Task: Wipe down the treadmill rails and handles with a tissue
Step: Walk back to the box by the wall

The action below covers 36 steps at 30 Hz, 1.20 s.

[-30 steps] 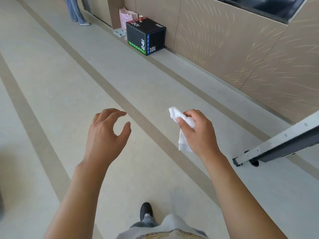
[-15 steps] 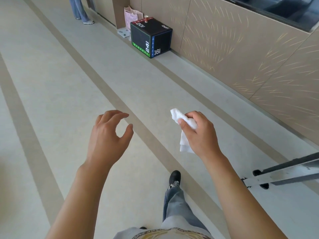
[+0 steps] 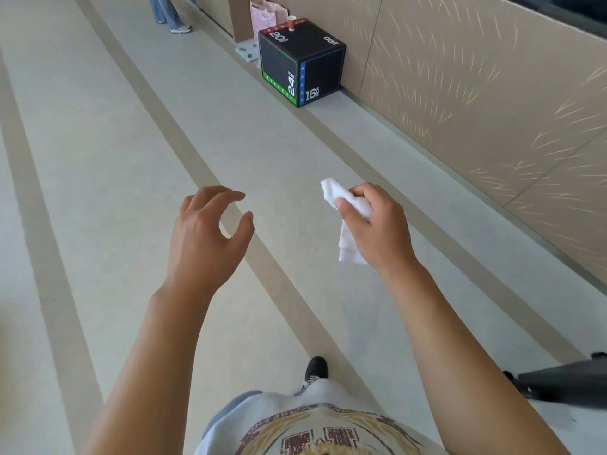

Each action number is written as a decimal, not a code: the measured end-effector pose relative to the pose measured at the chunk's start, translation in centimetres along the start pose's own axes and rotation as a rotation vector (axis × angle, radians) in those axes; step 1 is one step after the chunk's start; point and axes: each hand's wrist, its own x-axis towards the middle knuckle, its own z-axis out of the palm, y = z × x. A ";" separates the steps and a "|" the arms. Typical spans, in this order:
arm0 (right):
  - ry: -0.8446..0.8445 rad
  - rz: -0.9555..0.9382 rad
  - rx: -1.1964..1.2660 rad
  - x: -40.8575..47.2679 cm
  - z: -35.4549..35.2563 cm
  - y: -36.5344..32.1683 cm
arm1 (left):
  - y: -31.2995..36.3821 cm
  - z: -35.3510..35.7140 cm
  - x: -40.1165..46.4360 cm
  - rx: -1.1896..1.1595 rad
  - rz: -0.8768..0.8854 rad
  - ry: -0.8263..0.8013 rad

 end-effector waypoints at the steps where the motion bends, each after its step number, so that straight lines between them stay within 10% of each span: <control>1: -0.004 0.004 0.008 1.2 -0.2 0.6 | 0.4 0.7 1.1 0.003 -0.002 -0.007; 36: 0.041 -0.019 -0.095 49.2 8.8 6.1 | -7.5 17.1 49.9 0.002 0.084 -0.047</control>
